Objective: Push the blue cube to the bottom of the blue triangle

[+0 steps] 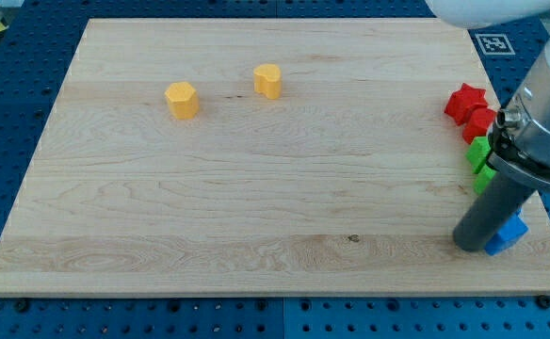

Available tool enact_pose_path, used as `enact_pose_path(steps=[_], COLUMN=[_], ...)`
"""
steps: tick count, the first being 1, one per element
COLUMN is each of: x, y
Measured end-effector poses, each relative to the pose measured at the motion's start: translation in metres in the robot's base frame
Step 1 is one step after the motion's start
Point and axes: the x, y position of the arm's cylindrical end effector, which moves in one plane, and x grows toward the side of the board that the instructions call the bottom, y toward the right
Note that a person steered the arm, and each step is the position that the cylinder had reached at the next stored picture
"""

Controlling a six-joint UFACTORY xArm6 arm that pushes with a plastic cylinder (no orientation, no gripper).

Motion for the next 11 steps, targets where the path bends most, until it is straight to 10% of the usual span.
enact_pose_path(steps=[11], x=[0.006], y=[0.03])
